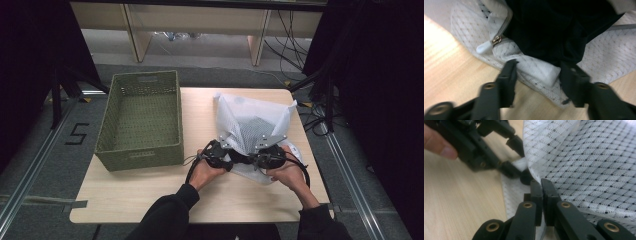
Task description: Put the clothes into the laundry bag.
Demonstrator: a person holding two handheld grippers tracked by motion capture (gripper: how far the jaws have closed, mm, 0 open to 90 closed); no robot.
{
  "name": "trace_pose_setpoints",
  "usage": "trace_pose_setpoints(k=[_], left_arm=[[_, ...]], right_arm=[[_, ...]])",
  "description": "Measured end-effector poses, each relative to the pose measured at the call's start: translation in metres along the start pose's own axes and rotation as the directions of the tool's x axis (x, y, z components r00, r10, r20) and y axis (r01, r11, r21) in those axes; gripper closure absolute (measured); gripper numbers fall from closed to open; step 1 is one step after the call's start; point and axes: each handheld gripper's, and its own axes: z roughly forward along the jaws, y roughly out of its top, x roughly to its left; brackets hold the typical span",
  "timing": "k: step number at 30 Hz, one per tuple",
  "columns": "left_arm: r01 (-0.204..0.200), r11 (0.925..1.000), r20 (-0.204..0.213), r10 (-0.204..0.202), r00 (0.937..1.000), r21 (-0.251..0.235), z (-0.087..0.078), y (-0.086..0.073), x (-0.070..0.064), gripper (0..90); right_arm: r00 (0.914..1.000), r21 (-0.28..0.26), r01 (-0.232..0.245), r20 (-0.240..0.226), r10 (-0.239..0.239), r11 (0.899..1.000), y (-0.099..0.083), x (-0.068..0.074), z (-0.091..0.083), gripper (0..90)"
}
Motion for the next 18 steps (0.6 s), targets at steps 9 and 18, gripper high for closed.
trace_pose_setpoints(k=[9,18], left_arm=[[-0.009,0.9996,0.045,0.008,0.9989,0.026,-0.009,-0.005,-0.005,84.6],[-0.076,0.9961,0.038,0.075,0.9965,0.043,-0.024,-0.019,-0.008,86.3]], right_arm=[[0.9986,0.069,0.034,-0.043,-0.031,0.997,-0.005,0.003,0.021,89.3],[0.9990,0.078,-0.013,0.044,0.009,0.997,-0.003,-0.006,0.042,89.3]])
